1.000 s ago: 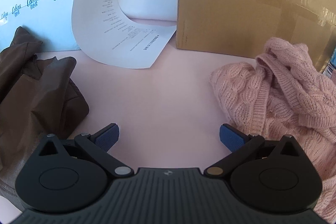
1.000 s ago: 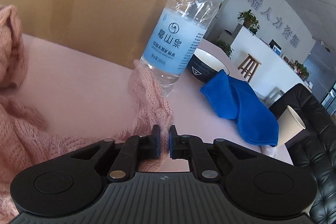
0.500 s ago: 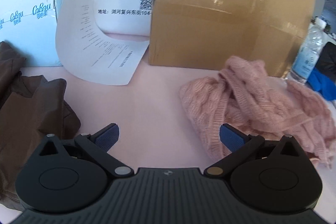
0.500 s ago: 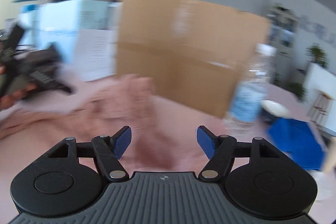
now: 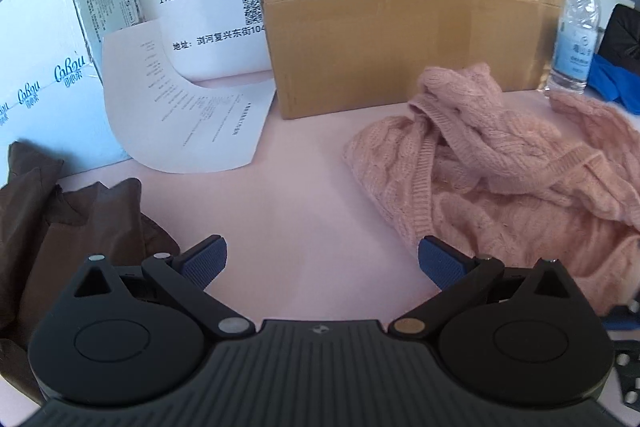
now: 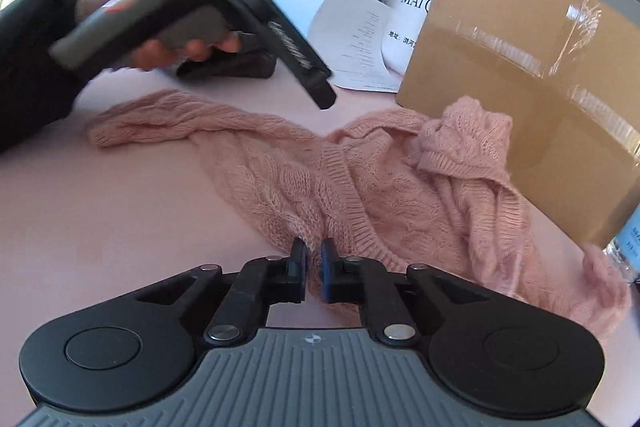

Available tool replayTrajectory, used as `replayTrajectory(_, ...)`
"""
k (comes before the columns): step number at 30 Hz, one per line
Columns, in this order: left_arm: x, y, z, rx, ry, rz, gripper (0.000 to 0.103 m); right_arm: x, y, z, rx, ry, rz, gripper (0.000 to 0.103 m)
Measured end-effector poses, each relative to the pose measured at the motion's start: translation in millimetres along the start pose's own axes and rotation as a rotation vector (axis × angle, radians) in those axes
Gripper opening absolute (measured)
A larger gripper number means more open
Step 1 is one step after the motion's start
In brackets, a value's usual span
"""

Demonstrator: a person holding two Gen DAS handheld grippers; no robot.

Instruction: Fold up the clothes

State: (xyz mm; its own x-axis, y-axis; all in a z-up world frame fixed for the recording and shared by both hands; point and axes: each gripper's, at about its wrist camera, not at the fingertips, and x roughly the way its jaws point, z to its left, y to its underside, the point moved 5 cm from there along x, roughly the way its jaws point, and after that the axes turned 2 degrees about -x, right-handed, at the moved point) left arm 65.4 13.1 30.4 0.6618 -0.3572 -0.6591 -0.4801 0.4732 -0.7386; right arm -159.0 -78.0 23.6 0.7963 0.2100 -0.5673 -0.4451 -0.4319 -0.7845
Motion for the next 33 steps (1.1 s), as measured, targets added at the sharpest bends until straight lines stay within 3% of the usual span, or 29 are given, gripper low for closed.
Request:
replayTrajectory(7, 25, -33, -31, 0.15, -0.068, 0.016, 0.103, -43, 30, 12, -0.066, -0.165, -0.064, 0.007)
replayTrajectory(9, 36, -36, -45, 0.214, -0.092, 0.028, 0.103, -45, 28, 8, -0.061, -0.148, -0.085, 0.018)
replayTrajectory(11, 47, -35, -58, 0.277, -0.129, 0.029, 0.103, -61, 19, -10, 0.016, -0.153, -0.187, 0.048)
replayTrajectory(13, 54, -32, -65, 0.309, -0.149, 0.025, 0.103, -77, 13, -31, 0.105, -0.156, -0.286, 0.05)
replayTrajectory(15, 61, -31, -66, 0.316, -0.157, 0.025, 0.103, -87, 4, -64, 0.266, -0.049, -0.401, 0.057)
replayTrajectory(16, 64, -31, -64, 0.31, -0.158, 0.025, 0.103, -87, 2, -76, 0.322, 0.014, -0.418, 0.059)
replayTrajectory(17, 66, -32, -64, 0.305, -0.158, 0.025, 0.102, -84, -1, -86, 0.363, 0.08, -0.417, 0.058)
replayTrajectory(19, 68, -34, -59, 0.269, -0.128, 0.033, 0.093, -54, -13, -108, 0.36, 0.263, -0.328, 0.056)
replayTrajectory(20, 69, -35, -57, 0.251, -0.103, 0.039, 0.085, -48, -15, -111, 0.346, 0.274, -0.314, 0.056)
replayTrajectory(22, 71, -36, -56, 0.219, -0.071, 0.052, 0.072, -9, -27, -107, 0.267, 0.215, -0.237, 0.055)
replayTrajectory(24, 73, -35, -54, 0.183, -0.054, 0.06, 0.057, 24, -36, -90, 0.193, 0.192, -0.166, 0.047)
replayTrajectory(26, 73, -34, -50, 0.14, -0.066, 0.067, 0.046, 46, -39, -75, 0.132, 0.248, -0.097, 0.006)
replayTrajectory(27, 72, -33, -45, 0.117, -0.086, 0.075, 0.036, 55, -37, -71, 0.117, 0.274, -0.066, 0.003)
replayTrajectory(30, 68, -28, -31, 0.075, -0.141, 0.086, 0.025, 49, -25, -90, 0.221, 0.308, -0.086, 0.0)
replayTrajectory(33, 60, -23, -17, 0.072, -0.203, 0.066, 0.017, 29, -14, -115, 0.275, 0.453, -0.12, 0.0)
